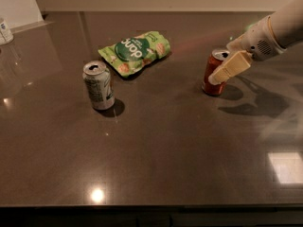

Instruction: Pick coke can

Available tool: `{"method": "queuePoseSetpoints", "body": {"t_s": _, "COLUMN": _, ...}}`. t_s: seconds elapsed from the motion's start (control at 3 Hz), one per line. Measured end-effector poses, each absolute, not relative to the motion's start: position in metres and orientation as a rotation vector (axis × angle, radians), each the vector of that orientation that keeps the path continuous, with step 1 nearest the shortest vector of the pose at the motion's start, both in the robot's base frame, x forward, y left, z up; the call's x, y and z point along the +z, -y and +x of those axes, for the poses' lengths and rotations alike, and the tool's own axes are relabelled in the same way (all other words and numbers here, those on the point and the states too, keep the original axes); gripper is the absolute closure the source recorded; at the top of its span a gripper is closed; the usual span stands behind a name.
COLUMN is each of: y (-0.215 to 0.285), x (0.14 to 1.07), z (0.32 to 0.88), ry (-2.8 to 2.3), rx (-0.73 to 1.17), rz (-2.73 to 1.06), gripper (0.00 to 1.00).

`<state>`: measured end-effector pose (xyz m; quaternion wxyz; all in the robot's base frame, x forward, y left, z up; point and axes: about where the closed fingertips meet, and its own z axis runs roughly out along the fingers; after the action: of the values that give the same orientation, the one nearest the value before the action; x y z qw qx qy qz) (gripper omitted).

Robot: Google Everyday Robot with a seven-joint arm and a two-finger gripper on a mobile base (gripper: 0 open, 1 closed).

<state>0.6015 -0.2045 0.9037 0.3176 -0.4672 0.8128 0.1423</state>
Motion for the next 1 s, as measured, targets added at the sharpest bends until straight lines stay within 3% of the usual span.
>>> {"method": "queuePoseSetpoints", "body": {"t_s": 1.0, "y": 0.198, "x": 0.931, "z": 0.591, "ry": -2.112, "rx": 0.42, "rz": -1.236, "gripper": 0.87}}
